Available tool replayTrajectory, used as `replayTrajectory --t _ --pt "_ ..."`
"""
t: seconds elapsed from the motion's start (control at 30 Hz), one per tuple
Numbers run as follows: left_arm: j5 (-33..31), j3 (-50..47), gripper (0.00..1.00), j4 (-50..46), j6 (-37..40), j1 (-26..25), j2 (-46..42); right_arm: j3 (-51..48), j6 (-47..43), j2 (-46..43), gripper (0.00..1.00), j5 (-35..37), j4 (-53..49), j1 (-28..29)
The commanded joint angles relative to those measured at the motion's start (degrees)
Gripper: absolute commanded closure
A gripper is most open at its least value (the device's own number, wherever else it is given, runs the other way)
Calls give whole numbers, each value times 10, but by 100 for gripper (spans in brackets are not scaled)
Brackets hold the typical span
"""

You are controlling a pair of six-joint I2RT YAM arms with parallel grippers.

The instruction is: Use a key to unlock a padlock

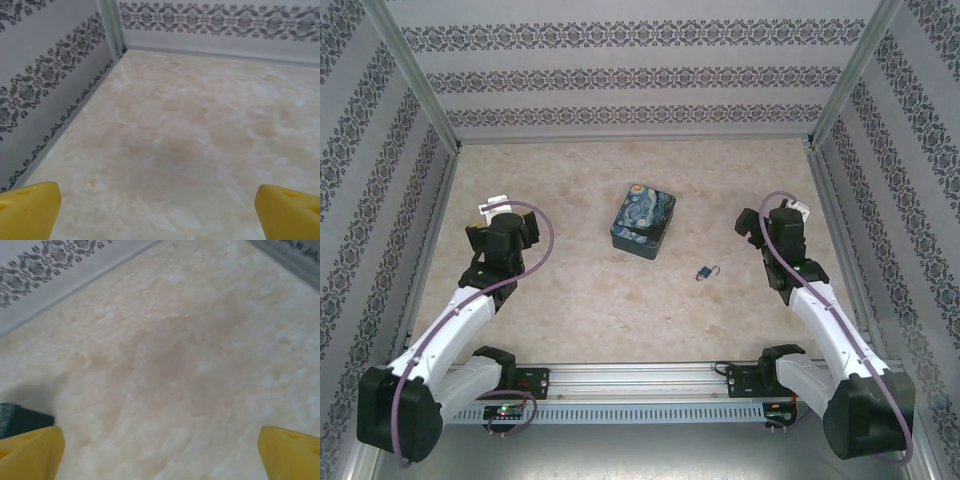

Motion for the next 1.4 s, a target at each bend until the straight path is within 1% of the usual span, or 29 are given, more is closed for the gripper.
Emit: replayTrajectory --t 0.0,0.07,0.17,0.3,0.37,0.43,0.47,0.53,0.63,0.67,0.73,0.77,0.83,0.87,0.93,0.97,1.0,1.1,1.17,1.2,1.23,1.37 --pt "-5 -41 1 133 42 31 37 -34 -99 5 2 60 83 -6" --pt "32 -64 0 184 50 48 65 -53 -129 5 2 71 120 -7" --pt "55 -95 0 271 54 65 102 -74 -158 5 2 83 163 -14" --pt "100 -109 0 355 78 75 162 -108 -179 11 2 80 250 -20" --pt "119 -118 1 393 92 76 188 -119 -198 29 2 75 294 -20" --pt "144 -142 0 453 93 79 208 -130 -213 59 2 79 343 -21" --pt "146 -148 1 471 88 80 220 -135 -226 77 2 78 368 -21" --pt "156 -152 1 491 88 82 238 -143 -242 114 2 72 415 -22" --pt "171 -141 1 503 90 87 272 -178 -257 176 2 46 540 -24" --pt "178 -138 1 511 91 87 285 -179 -262 190 2 29 561 -25" --pt "211 -131 0 521 105 88 311 -171 -272 231 2 0 588 -28" --pt "224 -132 0 547 114 87 332 -173 -277 257 2 -22 615 -29" --pt "248 -114 1 491 109 93 322 -180 -289 313 2 -52 693 -29" --pt "262 -113 1 506 109 101 330 -171 -290 322 2 -65 693 -31" --pt "295 -101 1 474 103 115 326 -123 -284 300 2 -93 576 -43" --pt "299 -102 1 482 102 118 329 -122 -274 304 2 -121 574 -59" --pt "300 -100 1 470 102 119 327 -128 -266 311 2 -128 600 -65" --pt "300 -101 1 479 102 119 329 -124 -271 305 2 -128 580 -64" --pt "299 -102 1 477 102 119 329 -127 -275 305 2 -120 589 -60" --pt "300 -101 1 475 102 119 329 -129 -282 302 2 -89 587 -47" --pt "300 -101 1 475 102 119 328 -130 -285 303 2 -76 590 -40" --pt "300 -101 1 475 102 119 328 -130 -285 302 2 -86 590 -43"
